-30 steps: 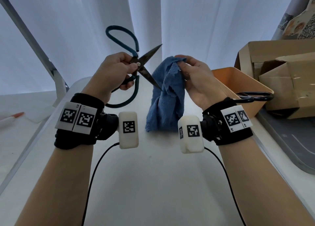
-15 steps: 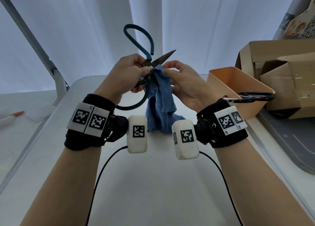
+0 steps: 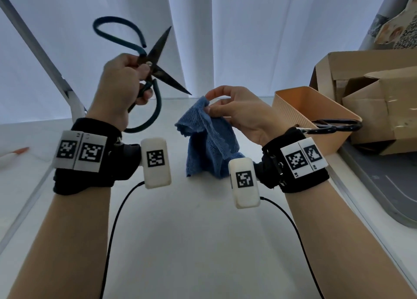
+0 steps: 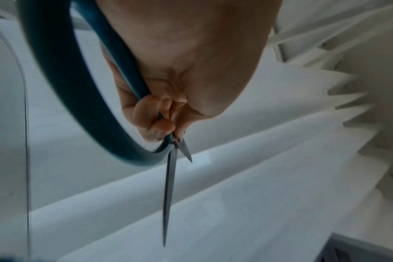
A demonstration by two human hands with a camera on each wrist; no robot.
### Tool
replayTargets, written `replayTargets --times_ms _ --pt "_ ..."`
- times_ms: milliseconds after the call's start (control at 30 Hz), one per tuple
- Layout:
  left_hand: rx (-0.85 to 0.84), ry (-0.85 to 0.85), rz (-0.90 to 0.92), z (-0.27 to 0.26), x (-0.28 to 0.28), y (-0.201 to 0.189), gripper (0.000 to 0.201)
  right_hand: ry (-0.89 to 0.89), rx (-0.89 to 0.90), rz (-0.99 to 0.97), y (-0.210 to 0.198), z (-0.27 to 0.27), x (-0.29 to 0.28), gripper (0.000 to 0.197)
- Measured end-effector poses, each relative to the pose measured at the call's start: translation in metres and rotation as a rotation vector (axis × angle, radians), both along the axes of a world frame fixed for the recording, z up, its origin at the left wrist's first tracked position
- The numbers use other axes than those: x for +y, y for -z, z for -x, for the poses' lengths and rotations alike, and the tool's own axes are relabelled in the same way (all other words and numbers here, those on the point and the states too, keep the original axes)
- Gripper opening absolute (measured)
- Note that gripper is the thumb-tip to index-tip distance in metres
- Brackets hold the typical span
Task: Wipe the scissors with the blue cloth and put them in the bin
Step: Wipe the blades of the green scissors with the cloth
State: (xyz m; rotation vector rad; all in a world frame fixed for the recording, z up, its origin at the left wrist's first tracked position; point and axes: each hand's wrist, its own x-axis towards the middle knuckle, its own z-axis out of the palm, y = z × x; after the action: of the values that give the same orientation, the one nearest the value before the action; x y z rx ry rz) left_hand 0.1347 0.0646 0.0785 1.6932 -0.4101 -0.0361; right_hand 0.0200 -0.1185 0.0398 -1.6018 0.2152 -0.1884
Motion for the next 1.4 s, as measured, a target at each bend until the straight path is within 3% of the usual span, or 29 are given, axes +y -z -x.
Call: replayTargets --times_ms 233,400,600,667,733,800,933,1033,1200,1300,1400 --pt "0.022 0.051 0.003 -0.001 -0.002 0.003 0.009 0.171 -0.068 -0.004 0.003 -0.002 -0.006 0.032" --pt "0.043 0.081 0.006 0.007 -0.011 0.005 0.008 0.24 -0.057 -0.003 0.006 -0.007 -0.007 0.015" --pt "0.04 0.094 0.045 0.011 -0.015 0.006 0.011 0.109 0.231 0.374 0.02 -0.007 -0.003 0.037" --pt "0.044 0.092 0.07 0.013 -0.017 0.006 0.012 0.12 0.236 0.449 0.022 -0.009 -0.004 0.04" --pt "0.049 0.082 0.102 0.015 -0.019 0.006 0.015 0.178 0.171 0.467 0.017 -0.007 -0.003 0.029" --pt "0.059 0.078 0.141 0.016 -0.022 0.006 0.016 0.16 0.113 0.411 0.01 -0.002 -0.002 0.022" --pt "0.087 0.097 0.197 0.021 -0.028 0.007 0.015 -0.125 0.043 0.113 0.0 0.009 0.008 0.037" --pt "0.099 0.103 0.22 0.026 -0.034 0.011 0.017 -0.189 -0.004 0.048 -0.005 0.01 0.018 0.039" --pt "0.147 0.109 0.297 0.037 -0.043 0.015 0.018 -0.103 -0.071 -0.037 -0.008 0.012 0.027 0.017" --pt "0.162 0.131 0.347 0.043 -0.044 0.017 0.014 0.0 -0.14 -0.17 -0.007 0.016 0.03 0.02" --pt "0.207 0.202 0.432 0.051 -0.043 0.021 0.015 0.124 -0.2 -0.149 -0.007 0.02 0.028 0.023"
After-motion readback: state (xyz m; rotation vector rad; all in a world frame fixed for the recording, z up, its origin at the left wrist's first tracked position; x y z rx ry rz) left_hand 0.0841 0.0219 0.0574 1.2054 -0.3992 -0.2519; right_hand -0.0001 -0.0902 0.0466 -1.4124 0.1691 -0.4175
